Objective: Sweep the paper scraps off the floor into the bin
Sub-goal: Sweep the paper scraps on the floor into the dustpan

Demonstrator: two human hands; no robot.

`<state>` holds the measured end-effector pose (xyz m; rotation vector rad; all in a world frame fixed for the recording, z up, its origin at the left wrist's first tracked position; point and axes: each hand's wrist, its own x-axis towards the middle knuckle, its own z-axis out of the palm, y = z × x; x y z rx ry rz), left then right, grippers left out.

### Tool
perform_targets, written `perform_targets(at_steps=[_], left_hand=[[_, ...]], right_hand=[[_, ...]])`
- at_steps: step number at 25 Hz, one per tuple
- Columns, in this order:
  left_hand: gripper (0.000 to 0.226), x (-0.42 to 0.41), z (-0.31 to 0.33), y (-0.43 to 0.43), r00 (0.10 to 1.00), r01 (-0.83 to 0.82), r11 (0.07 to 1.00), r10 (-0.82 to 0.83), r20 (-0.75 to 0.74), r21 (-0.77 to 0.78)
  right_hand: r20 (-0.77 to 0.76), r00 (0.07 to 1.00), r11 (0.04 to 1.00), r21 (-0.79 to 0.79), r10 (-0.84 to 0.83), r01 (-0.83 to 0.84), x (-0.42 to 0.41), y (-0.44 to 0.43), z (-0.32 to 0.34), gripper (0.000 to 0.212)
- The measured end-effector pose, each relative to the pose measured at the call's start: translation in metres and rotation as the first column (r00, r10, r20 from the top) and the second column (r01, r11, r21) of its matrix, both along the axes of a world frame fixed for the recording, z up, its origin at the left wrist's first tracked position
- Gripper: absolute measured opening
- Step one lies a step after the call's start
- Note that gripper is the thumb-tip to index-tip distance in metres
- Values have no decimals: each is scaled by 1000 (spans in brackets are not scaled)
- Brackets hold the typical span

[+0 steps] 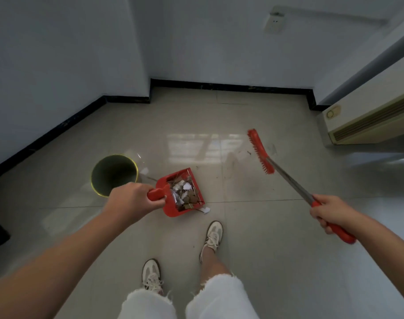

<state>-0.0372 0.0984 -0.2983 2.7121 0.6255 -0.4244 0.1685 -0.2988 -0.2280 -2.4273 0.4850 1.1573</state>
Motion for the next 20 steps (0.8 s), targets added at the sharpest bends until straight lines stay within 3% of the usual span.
perform_targets(at_steps=[6, 9, 14, 17, 19, 20], left_hand=[[39, 126, -11, -39, 997, 63, 992, -58, -50, 107], [40, 176, -23, -61, 999, 38, 992, -35, -32, 121], [45, 223, -39, -88, 999, 33, 996, -32, -17, 79], [50, 231, -46, -93, 999, 51, 996, -50, -6, 80], [58, 232, -49, -97, 999, 45, 996, -46, 15, 78], [60, 232, -51, -100, 998, 50, 997, -51, 21, 66]], right_hand=[[-3, 998, 996, -69, -65, 65, 152, -28, -66, 13], [-46, 993, 992, -70, -111, 108, 207, -36, -108, 26], [-193, 971, 986, -67, 139, -155, 201, 11, -162, 32], [-259, 920, 945, -62, 294, -320, 141, 33, -160, 9], [-253, 915, 941, -40, 315, -336, 107, 35, -162, 52], [-266, 901, 935, 1, 343, -355, 90, 38, -158, 62]])
